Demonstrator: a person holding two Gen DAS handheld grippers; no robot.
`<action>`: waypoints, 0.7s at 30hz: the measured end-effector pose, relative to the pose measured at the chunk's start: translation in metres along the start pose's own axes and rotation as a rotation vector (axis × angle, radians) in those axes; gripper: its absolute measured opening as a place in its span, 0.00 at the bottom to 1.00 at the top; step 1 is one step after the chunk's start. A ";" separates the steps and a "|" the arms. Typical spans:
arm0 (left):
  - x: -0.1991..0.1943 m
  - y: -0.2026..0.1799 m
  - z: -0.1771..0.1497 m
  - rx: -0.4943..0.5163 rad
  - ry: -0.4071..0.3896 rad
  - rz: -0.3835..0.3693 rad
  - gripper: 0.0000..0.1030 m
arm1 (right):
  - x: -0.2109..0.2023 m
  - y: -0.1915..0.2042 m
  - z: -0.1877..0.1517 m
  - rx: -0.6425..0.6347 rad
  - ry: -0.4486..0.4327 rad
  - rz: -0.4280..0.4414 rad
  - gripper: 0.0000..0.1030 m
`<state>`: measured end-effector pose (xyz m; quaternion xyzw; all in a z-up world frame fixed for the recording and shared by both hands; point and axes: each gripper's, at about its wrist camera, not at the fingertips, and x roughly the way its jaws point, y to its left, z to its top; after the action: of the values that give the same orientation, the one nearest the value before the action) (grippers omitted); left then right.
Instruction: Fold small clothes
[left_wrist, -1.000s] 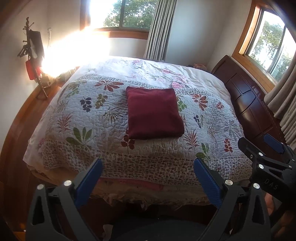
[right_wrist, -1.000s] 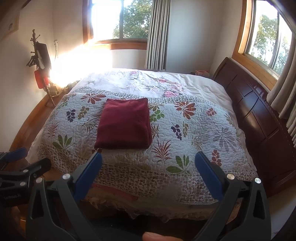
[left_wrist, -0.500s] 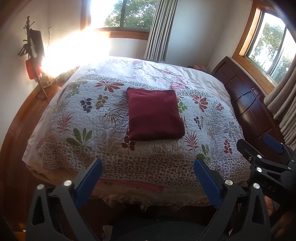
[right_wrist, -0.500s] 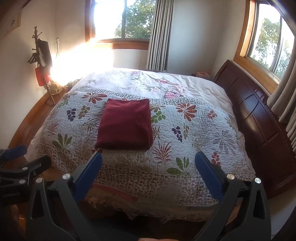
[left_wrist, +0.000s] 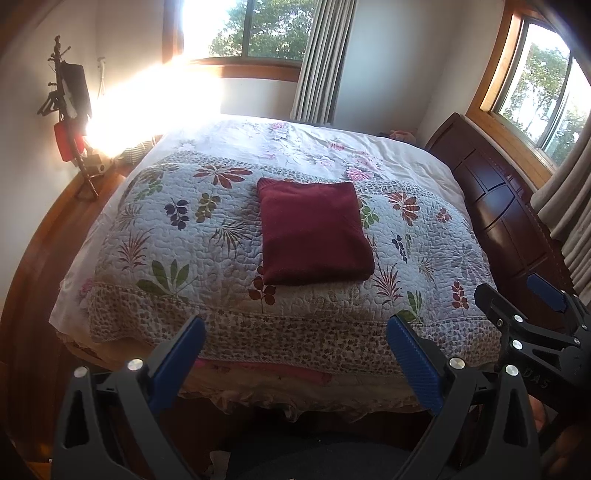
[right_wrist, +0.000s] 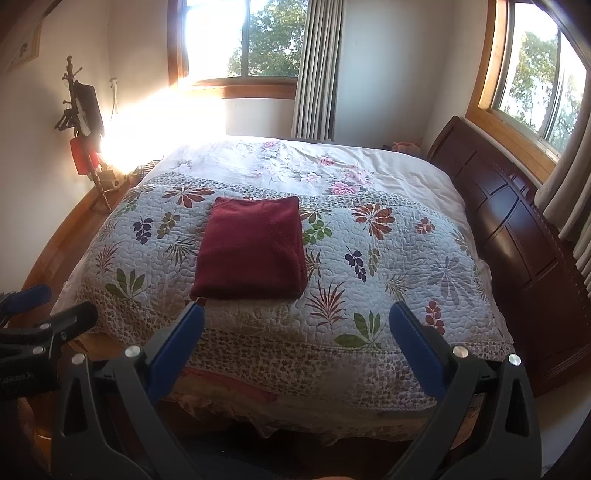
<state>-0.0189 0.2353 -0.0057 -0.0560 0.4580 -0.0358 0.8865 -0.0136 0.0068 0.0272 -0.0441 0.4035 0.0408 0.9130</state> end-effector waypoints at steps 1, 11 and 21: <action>0.000 0.000 0.000 0.000 0.000 0.001 0.96 | 0.000 -0.001 0.000 0.000 0.001 0.002 0.97; 0.002 -0.001 0.001 0.003 -0.001 0.008 0.96 | 0.000 0.000 0.001 0.001 0.005 0.009 0.97; 0.004 -0.003 0.003 0.010 0.004 0.016 0.96 | 0.002 -0.001 0.000 0.005 0.008 0.015 0.97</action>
<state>-0.0140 0.2325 -0.0068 -0.0476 0.4598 -0.0309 0.8862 -0.0118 0.0064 0.0259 -0.0392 0.4075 0.0464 0.9112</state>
